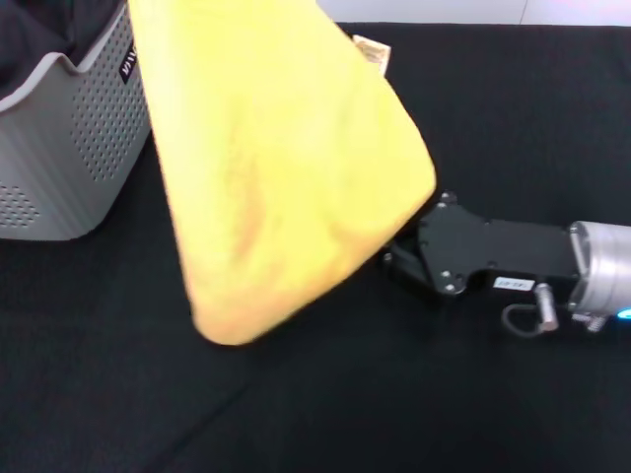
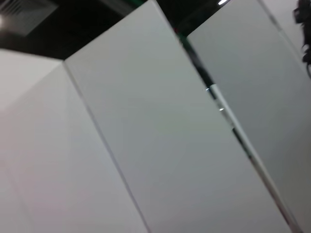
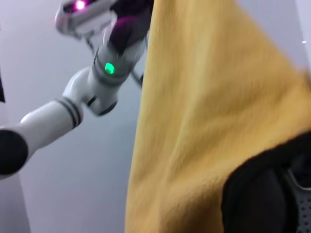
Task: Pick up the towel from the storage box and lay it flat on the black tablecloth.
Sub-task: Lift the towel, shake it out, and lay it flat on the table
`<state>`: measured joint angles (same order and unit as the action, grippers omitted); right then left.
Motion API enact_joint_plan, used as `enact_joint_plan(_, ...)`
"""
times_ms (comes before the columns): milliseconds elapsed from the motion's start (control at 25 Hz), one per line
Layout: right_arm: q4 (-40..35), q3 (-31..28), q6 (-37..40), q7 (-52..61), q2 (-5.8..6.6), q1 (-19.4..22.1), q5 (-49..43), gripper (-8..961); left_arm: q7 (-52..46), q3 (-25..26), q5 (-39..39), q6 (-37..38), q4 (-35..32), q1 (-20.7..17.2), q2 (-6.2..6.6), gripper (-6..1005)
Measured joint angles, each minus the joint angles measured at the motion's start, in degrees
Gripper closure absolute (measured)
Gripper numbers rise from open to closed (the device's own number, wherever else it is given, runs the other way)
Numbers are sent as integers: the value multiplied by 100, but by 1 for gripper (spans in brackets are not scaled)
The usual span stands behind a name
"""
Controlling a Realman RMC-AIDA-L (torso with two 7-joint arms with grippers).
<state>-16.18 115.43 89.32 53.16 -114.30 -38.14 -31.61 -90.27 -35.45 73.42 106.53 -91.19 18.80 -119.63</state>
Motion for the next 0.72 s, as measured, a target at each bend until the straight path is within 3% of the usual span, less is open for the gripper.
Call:
enact_joint_plan(200, 10, -184, 349, 324, 216, 186, 2, 940, 394, 9, 83, 0, 802, -286, 5, 975)
enact_joint_plan(440, 6, -238, 699, 841, 439, 260, -12, 939, 792, 53, 190, -2, 1634, -366, 129, 972)
enact_joint_plan(720, 4, -240, 865, 990, 505, 271, -17, 937, 959, 32, 223, -3, 2293, -230, 338, 970)
